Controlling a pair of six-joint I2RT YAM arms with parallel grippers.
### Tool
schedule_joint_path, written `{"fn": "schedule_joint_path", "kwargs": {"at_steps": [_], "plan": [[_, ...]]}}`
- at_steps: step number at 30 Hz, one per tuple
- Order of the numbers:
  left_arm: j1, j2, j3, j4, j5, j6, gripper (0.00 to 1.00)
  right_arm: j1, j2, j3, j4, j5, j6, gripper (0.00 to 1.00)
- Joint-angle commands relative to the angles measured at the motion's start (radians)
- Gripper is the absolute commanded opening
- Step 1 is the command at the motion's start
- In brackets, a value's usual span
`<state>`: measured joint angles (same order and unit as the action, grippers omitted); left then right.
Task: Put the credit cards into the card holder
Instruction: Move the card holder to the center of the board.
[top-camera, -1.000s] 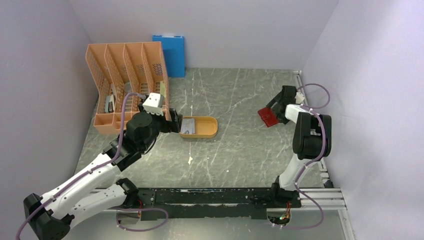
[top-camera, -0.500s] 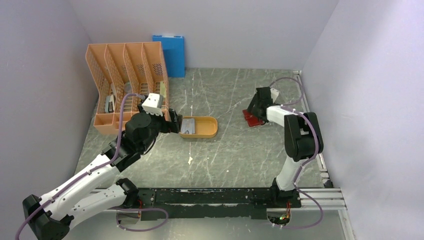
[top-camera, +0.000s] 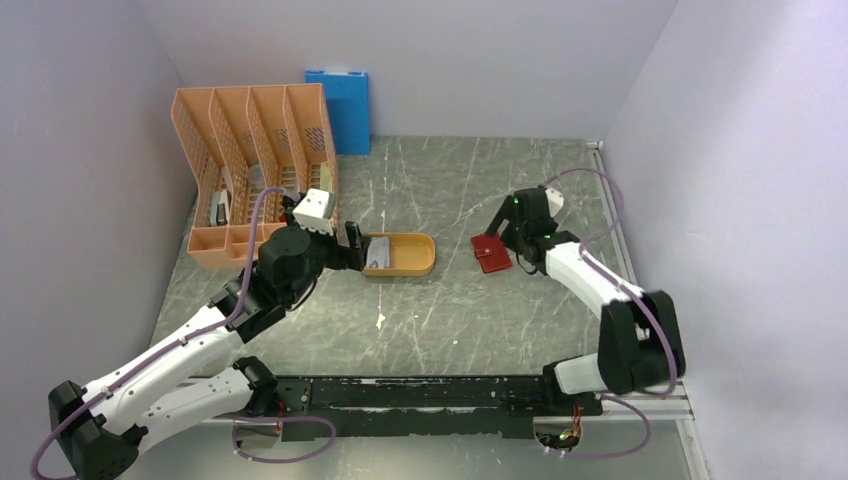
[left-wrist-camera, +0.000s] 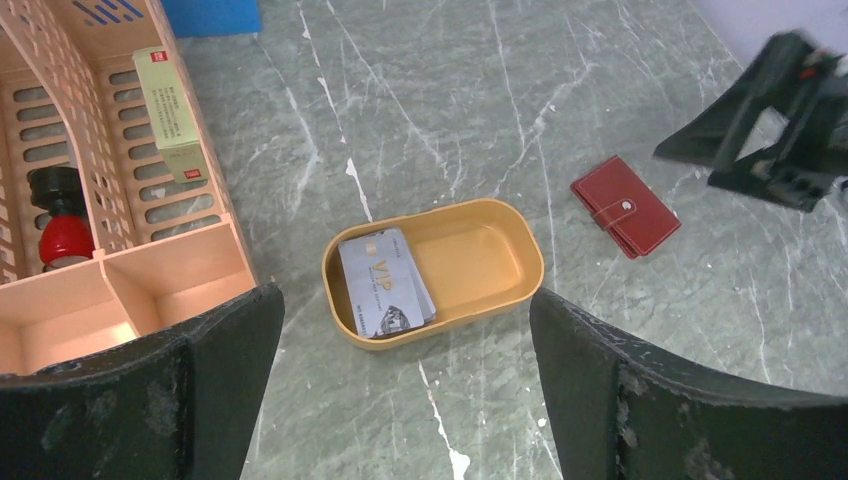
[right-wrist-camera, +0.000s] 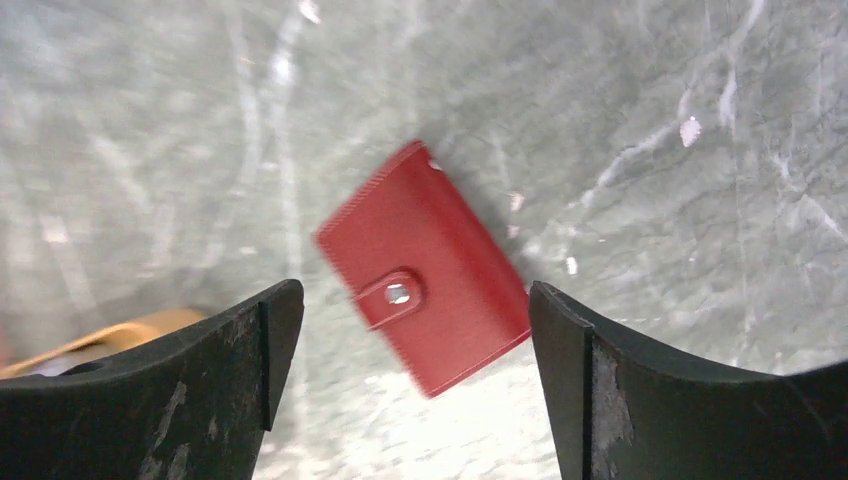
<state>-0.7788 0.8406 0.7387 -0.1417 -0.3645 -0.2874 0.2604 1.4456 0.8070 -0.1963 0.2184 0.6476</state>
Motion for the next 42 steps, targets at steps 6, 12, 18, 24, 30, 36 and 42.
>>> {"fn": "schedule_joint_path", "kwargs": {"at_steps": [6,12,18,24,30,36,42], "plan": [[-0.011,0.006,0.028,0.002,0.004,-0.002,0.97,-0.004,-0.312,-0.269,0.146,-0.137,0.454,0.75],[-0.02,0.009,0.03,-0.005,0.002,-0.001,0.97,-0.005,-0.324,-0.378,0.264,-0.126,0.547,0.68],[-0.024,-0.002,0.028,-0.007,-0.013,0.002,0.97,-0.005,-0.253,-0.452,0.378,-0.129,0.582,0.58],[-0.03,0.001,0.028,-0.01,-0.028,0.004,0.96,-0.025,-0.22,-0.482,0.445,-0.124,0.585,0.51],[-0.031,0.015,0.033,-0.016,-0.034,0.006,0.95,-0.056,-0.171,-0.47,0.48,-0.145,0.571,0.46],[-0.031,0.02,0.033,-0.016,-0.037,0.008,0.94,-0.073,-0.12,-0.463,0.507,-0.166,0.565,0.42],[-0.031,0.031,0.036,-0.021,-0.038,0.008,0.94,-0.081,-0.088,-0.46,0.533,-0.198,0.552,0.29]]}}
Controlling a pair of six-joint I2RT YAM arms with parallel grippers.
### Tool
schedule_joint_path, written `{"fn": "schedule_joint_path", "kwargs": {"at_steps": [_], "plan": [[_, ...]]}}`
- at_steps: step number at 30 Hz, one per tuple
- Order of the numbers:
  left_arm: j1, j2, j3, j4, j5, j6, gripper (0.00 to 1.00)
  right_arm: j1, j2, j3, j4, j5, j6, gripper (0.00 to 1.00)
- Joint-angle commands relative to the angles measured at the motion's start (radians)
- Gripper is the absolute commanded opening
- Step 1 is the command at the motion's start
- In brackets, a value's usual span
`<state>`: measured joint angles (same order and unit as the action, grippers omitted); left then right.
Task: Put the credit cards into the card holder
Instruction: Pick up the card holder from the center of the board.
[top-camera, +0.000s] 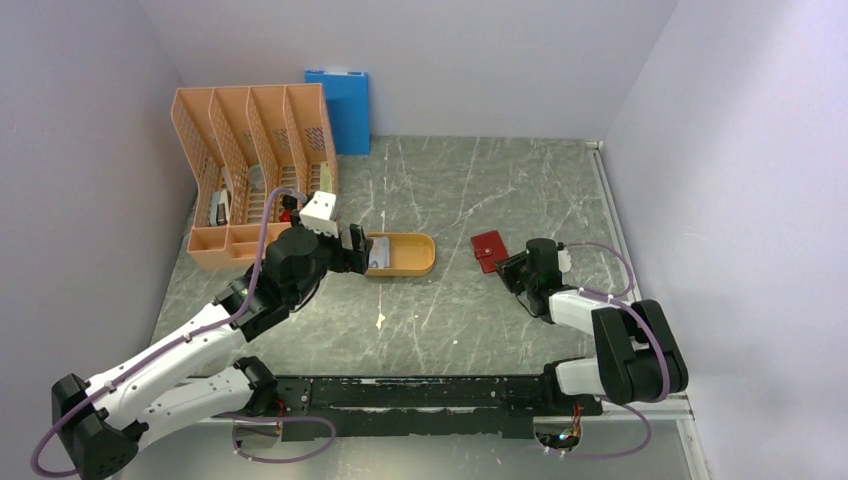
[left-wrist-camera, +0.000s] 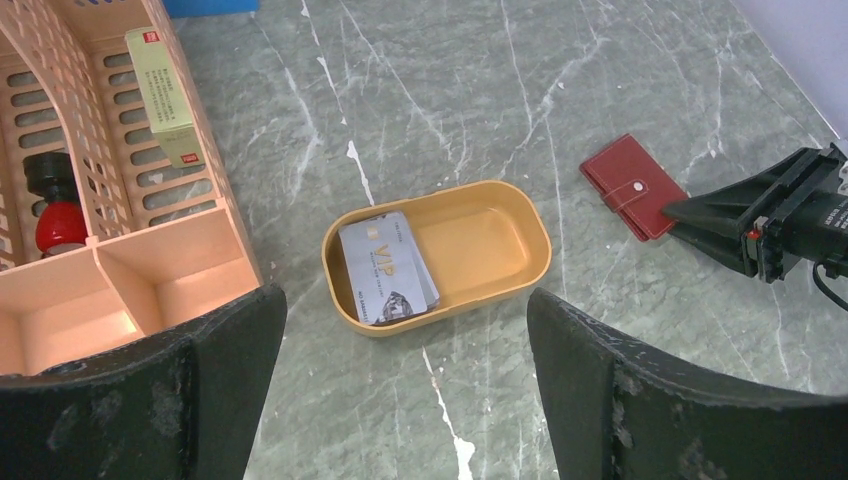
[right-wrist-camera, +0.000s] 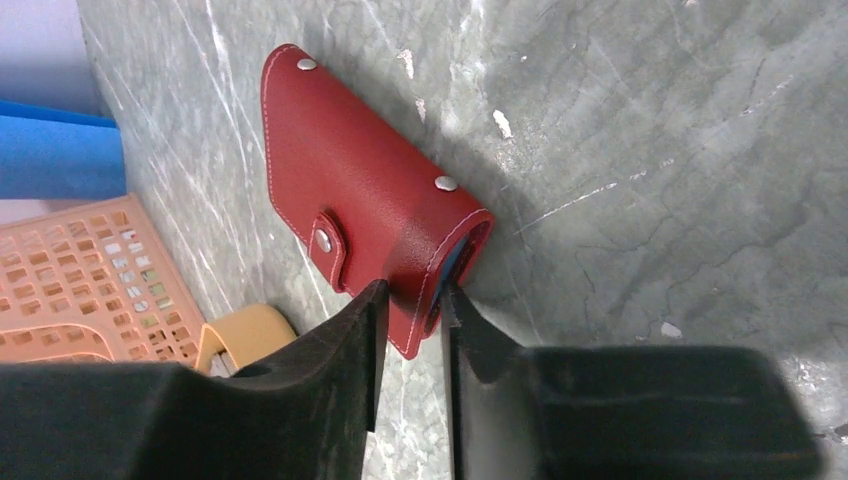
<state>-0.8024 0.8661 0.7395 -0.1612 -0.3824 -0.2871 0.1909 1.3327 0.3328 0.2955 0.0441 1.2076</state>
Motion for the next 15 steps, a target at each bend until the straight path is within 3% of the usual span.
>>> {"fn": "schedule_joint_path", "kwargs": {"at_steps": [1,7,15], "plan": [[-0.008,0.006,0.035,-0.002,-0.02,0.008,0.94,-0.01,0.03,0.016,0.042,-0.029,-0.013,0.24],[-0.008,0.009,0.036,-0.001,-0.018,0.007,0.93,-0.014,-0.007,0.003,0.023,-0.03,-0.053,0.01],[-0.011,-0.018,0.037,-0.007,-0.058,0.013,0.92,-0.013,-0.38,0.17,-0.401,-0.071,-0.394,0.0]]}}
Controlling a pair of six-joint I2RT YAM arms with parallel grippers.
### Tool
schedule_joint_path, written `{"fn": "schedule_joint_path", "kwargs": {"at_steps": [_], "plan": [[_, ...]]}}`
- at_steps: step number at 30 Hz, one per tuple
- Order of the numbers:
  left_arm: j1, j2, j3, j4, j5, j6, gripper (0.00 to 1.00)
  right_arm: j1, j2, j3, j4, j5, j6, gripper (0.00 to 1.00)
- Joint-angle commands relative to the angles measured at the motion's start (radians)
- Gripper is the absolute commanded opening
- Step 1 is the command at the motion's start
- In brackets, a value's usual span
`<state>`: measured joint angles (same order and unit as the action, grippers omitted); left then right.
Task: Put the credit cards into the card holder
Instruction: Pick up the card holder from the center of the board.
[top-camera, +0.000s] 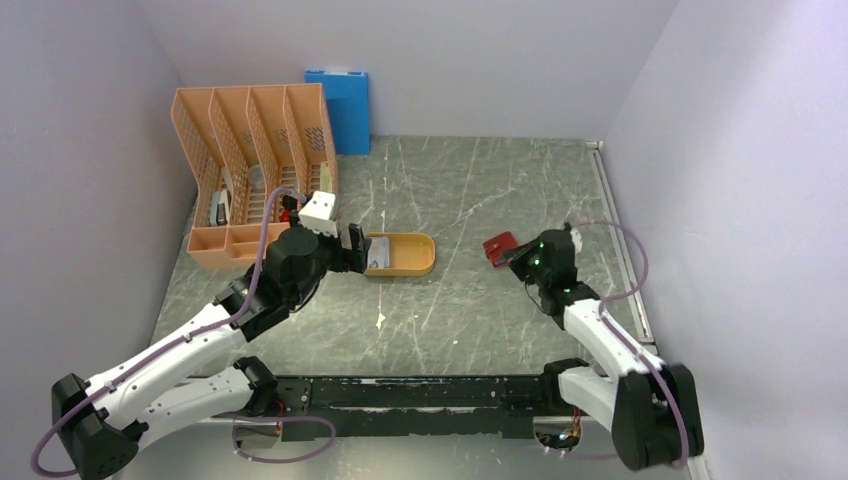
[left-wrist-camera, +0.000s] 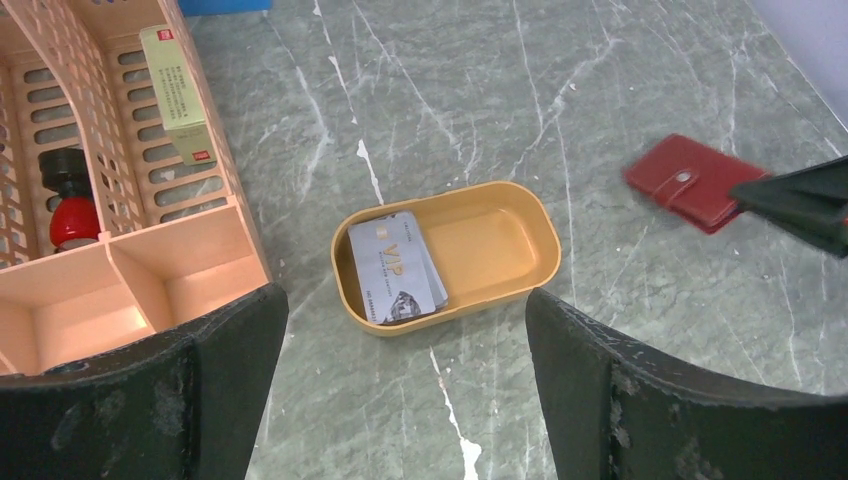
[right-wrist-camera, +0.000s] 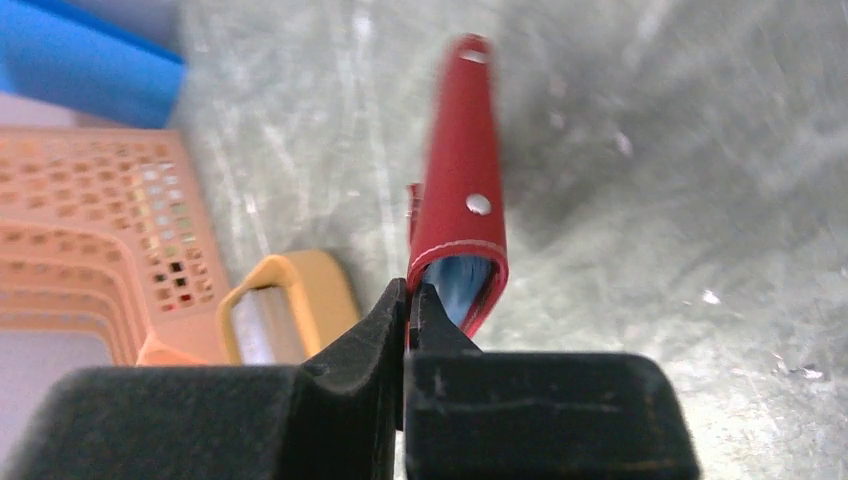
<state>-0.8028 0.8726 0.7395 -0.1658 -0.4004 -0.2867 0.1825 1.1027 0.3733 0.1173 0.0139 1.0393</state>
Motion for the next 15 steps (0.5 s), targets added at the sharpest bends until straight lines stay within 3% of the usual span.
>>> {"fn": "schedule_joint_path", "kwargs": {"at_steps": [1,7,15], "plan": [[-0.01,-0.029,0.037,-0.002,-0.046,0.014,0.92,-0.003,-0.176,0.193,-0.283,-0.095,-0.311,0.0],[-0.012,-0.045,0.098,-0.016,0.0,0.019,0.94,0.049,-0.2,0.526,-0.626,-0.35,-0.695,0.0],[-0.011,-0.106,0.172,0.074,0.442,0.173,0.96,0.312,-0.192,0.791,-0.753,-0.534,-0.941,0.0]]}}
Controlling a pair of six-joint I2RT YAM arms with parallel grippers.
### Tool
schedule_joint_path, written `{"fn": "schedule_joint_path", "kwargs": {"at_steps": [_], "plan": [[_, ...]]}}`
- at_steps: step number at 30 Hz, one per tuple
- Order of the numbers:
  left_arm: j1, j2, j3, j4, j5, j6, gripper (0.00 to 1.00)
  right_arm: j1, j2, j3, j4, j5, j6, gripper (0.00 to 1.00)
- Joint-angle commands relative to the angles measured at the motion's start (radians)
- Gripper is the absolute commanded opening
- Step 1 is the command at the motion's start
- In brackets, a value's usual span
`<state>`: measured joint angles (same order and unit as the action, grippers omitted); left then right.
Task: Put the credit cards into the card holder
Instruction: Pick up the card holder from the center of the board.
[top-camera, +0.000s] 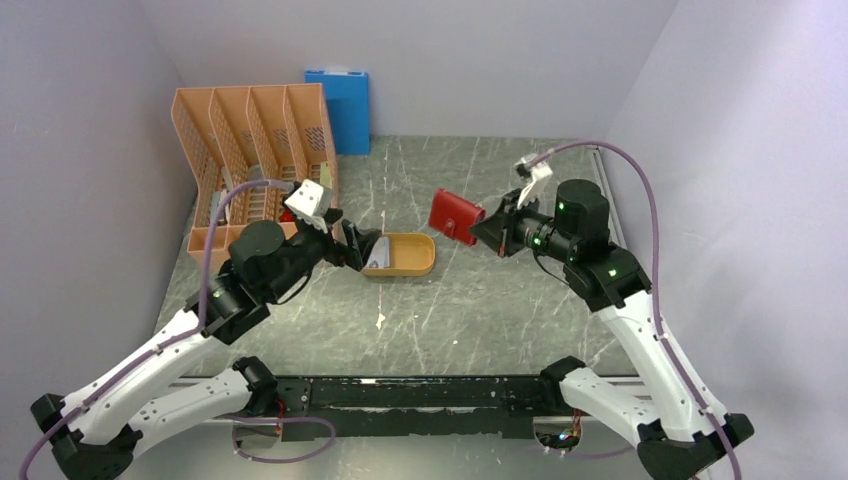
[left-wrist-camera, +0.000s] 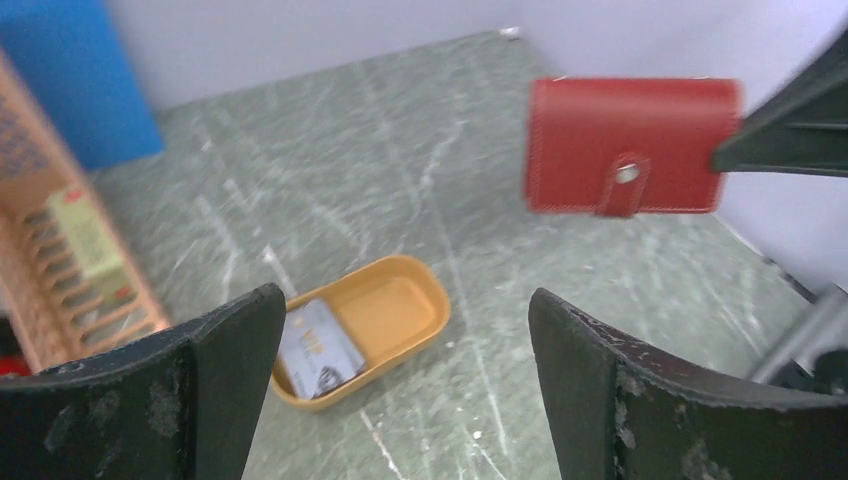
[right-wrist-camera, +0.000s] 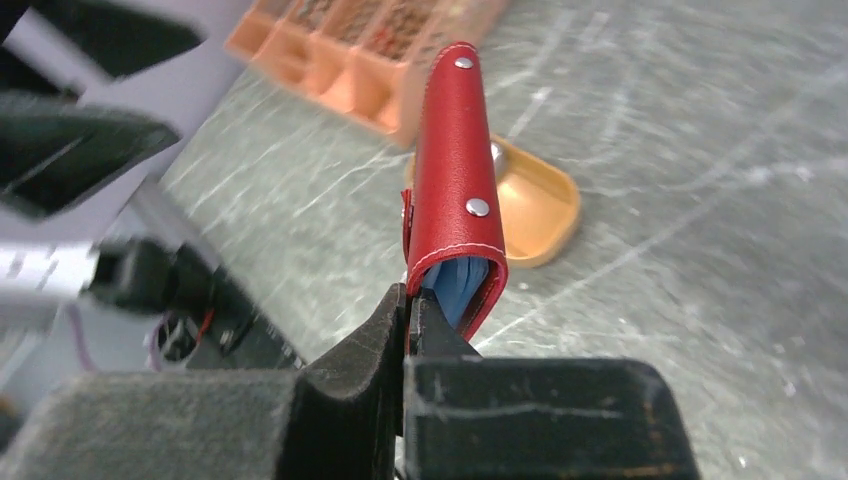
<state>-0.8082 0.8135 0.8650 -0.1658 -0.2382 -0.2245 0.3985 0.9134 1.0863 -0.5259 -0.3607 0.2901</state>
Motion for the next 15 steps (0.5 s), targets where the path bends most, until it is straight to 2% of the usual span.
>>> {"fn": "schedule_joint_path", "kwargs": {"at_steps": [1,4,7,11,15], "plan": [[-0.006,-0.056,0.052,0.083,0.352,0.142,0.96,0.126,-0.005,0.092,-0.108,-0.186,-0.213,0.0],[-0.009,-0.071,0.093,0.039,0.554,0.201,0.97,0.2,0.005,0.15,-0.125,-0.235,-0.271,0.0],[-0.013,-0.077,0.139,-0.024,0.686,0.264,0.97,0.277,0.035,0.208,-0.171,-0.263,-0.35,0.0],[-0.033,-0.055,0.238,-0.113,0.726,0.315,0.97,0.376,0.089,0.246,-0.224,-0.23,-0.415,0.0],[-0.072,0.0,0.356,-0.243,0.698,0.392,0.97,0.474,0.124,0.281,-0.27,-0.144,-0.465,0.0]]}}
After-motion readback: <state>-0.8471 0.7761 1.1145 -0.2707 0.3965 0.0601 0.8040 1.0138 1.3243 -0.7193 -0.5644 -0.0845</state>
